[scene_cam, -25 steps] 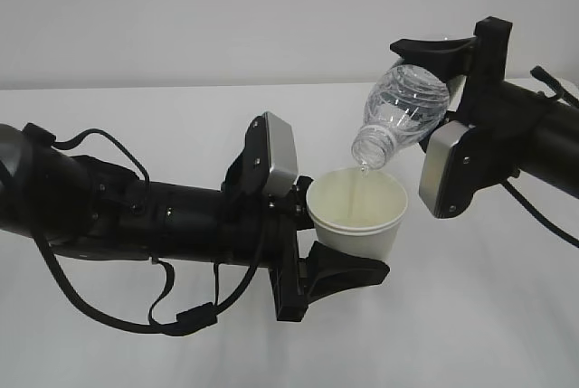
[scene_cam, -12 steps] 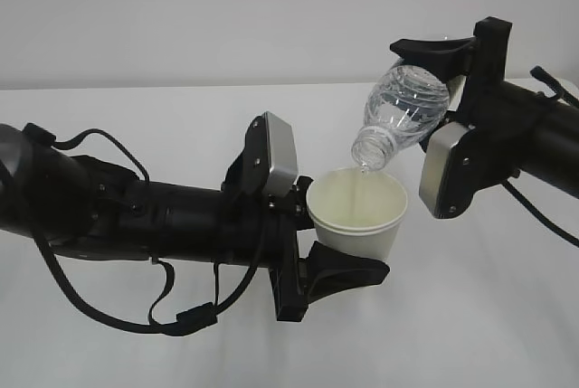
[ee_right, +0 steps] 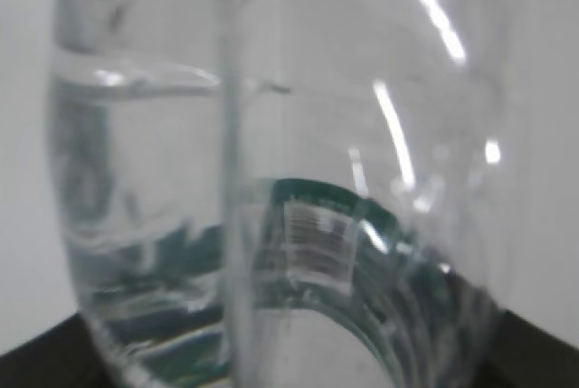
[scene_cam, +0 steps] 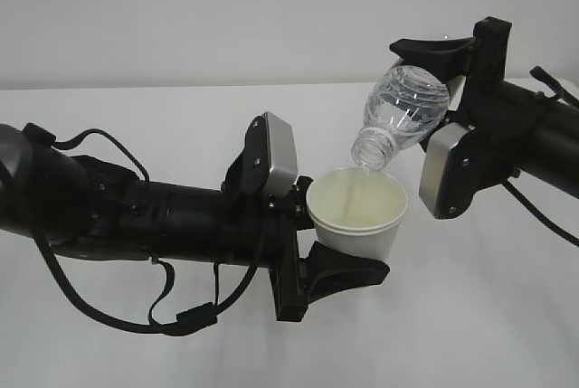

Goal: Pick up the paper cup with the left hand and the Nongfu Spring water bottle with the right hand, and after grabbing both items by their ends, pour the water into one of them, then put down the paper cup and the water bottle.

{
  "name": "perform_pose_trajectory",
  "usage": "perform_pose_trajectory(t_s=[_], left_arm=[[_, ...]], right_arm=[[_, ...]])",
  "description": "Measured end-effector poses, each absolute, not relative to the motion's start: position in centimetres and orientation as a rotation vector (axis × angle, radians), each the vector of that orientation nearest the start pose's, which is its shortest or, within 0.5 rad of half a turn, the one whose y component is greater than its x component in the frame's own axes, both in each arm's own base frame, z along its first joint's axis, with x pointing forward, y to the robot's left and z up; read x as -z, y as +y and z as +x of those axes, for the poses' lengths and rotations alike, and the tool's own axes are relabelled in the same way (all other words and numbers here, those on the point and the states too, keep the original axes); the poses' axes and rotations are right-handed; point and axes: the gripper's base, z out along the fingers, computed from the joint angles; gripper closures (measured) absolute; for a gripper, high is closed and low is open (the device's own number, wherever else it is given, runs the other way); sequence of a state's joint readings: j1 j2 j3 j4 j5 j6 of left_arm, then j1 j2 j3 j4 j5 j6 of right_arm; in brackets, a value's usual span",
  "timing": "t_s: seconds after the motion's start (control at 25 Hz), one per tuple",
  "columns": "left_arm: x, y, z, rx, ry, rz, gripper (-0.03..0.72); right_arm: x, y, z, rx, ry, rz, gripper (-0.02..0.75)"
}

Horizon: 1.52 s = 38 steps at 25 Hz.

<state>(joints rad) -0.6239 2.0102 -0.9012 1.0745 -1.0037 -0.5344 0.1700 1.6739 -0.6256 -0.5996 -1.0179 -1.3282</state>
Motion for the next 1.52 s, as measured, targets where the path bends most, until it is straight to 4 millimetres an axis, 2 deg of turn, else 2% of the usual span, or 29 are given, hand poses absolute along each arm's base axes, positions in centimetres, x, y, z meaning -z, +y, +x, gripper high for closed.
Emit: perform_pose_trajectory(t_s=[1.52], left_arm=[[-13.70, -26.59, 25.39, 1.058, 1.465, 1.305, 0.204]], right_arm=[[-20.46, 9.54, 29.70, 0.777, 0.636, -1.524, 0.255]])
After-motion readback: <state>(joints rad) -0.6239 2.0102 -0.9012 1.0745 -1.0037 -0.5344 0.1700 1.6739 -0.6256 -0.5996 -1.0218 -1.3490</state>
